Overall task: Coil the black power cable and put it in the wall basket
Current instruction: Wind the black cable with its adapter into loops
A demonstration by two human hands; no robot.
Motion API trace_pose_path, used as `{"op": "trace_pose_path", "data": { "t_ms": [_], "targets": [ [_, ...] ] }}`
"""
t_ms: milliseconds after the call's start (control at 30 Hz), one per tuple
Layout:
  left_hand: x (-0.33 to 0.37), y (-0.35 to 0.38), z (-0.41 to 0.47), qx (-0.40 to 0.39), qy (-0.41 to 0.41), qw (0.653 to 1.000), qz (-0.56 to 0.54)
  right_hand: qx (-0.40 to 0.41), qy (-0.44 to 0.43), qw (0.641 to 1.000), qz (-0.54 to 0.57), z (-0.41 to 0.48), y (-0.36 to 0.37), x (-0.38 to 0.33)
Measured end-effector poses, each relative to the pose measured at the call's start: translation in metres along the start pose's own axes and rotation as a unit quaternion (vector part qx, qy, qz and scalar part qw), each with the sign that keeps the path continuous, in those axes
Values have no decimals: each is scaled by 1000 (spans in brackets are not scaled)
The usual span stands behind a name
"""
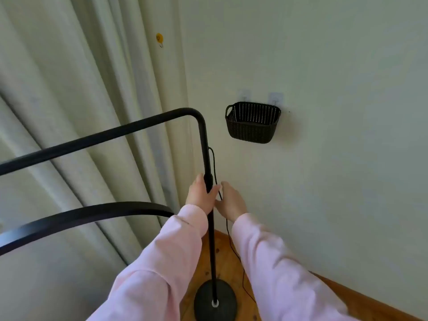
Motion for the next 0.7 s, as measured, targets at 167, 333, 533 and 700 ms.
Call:
{"op": "trace_pose_path", "data": {
  "t_ms": [167,333,533,700],
  "targets": [
    [3,6,28,46,-12,994,-94,-82,6,995,49,23,23,0],
    [0,9,46,96,-14,988,-120,-111,-30,993,40,46,34,-1],
    [7,10,68,113,-17,986,-121,-114,-26,990,78,70,27,0],
    [15,17,94,116,-14,987,-113,-108,-31,991,72,94,17,3]
  ]
}}
Point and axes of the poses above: each hand's wrist, its own z-axis towards the middle knuckle, its own y-axis out of the palm, x = y × z, the point moved 4 cm from there along z, towards the middle knuckle, and after that the axes turned 4 degrees about -z, right-handed, at the moved point
